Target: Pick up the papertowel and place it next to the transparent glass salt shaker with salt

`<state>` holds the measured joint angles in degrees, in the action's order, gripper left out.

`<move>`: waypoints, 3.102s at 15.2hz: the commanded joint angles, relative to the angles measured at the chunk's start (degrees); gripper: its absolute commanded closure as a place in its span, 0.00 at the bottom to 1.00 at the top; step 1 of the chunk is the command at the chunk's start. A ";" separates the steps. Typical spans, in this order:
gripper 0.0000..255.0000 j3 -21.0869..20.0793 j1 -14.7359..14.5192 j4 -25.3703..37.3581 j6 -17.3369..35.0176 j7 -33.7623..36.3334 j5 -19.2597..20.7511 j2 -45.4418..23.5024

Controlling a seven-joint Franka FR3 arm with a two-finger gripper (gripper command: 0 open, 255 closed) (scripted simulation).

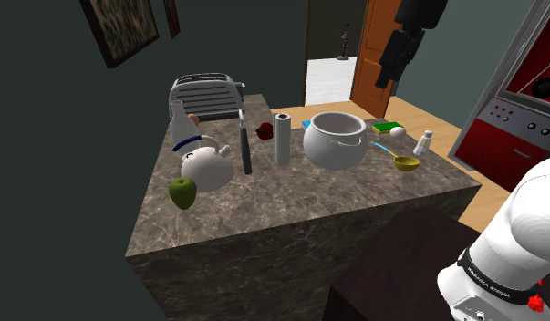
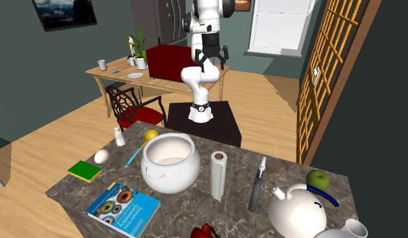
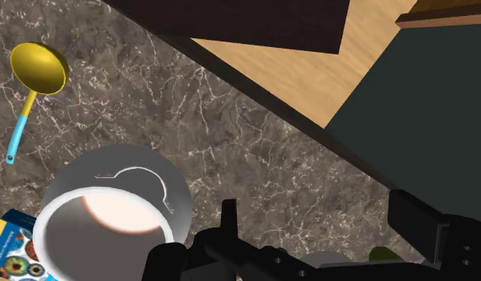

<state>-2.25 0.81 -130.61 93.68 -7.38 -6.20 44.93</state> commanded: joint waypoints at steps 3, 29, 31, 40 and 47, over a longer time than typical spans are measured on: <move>0.00 -0.18 0.21 -0.61 3.89 0.06 -0.14 -2.86; 0.00 -0.79 1.93 21.06 38.22 2.02 -0.29 -53.27; 0.00 -0.73 1.95 23.03 38.68 2.15 -0.24 -55.48; 0.00 -0.90 1.64 22.43 43.12 2.14 -0.26 -59.30; 1.00 -0.90 1.64 22.43 43.11 2.14 -0.26 -59.29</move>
<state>-3.14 2.47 -108.16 136.80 -5.24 -6.45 -14.34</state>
